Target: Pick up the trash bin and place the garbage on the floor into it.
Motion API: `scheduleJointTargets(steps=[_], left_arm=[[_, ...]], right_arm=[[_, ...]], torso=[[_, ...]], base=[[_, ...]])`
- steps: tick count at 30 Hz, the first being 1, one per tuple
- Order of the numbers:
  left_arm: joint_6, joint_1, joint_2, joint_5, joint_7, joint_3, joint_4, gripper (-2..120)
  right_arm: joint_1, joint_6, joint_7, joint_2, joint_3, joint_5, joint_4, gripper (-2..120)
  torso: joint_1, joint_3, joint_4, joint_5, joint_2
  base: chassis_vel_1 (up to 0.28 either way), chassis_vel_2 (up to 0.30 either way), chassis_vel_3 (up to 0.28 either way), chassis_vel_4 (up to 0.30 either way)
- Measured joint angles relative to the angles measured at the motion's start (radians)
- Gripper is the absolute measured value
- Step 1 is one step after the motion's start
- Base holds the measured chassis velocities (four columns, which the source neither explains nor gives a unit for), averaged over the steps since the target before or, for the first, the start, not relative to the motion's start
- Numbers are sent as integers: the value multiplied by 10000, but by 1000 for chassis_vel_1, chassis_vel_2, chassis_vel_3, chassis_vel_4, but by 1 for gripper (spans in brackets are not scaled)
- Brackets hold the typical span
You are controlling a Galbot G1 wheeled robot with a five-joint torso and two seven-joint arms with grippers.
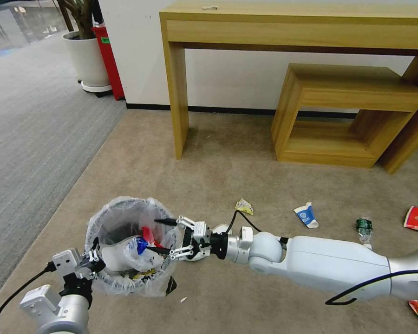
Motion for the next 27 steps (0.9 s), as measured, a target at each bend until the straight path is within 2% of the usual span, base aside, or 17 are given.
scheduleJointTargets(steps=[3,12,15,20,23,27], left_arm=[[128,-51,129,-262,-122,-47,93,1],[331,-136,389,-634,-316,-117,206,1],[382,-168,524,-825,-403,-174,162,1],[414,-172,581,-909,-450,-204,74,1],[417,-147,603,-924,-457,-216,28,1],[409,-163,563,-923,-459,-199,9,1]], right_arm=[[-70,-45,12,-192,342,67,-344,99],[-212,177,-397,-456,707,-58,-1736,100],[-45,466,-905,-388,496,-334,-2540,100],[186,681,-1410,-203,242,-615,-3152,100],[408,995,-2301,-34,38,-918,-3972,100],[516,1148,-2802,79,-3,-1065,-4580,100]], torso=[[0,1,-1,1,0],[0,1,-2,1,0],[1,1,-3,-1,0],[0,1,-1,1,0],[1,2,0,1,0],[1,1,-1,0,0]], base=[[0,0,0,0],[0,0,0,0],[0,0,0,0],[0,0,0,0],[0,0,0,0],[0,0,0,0]])
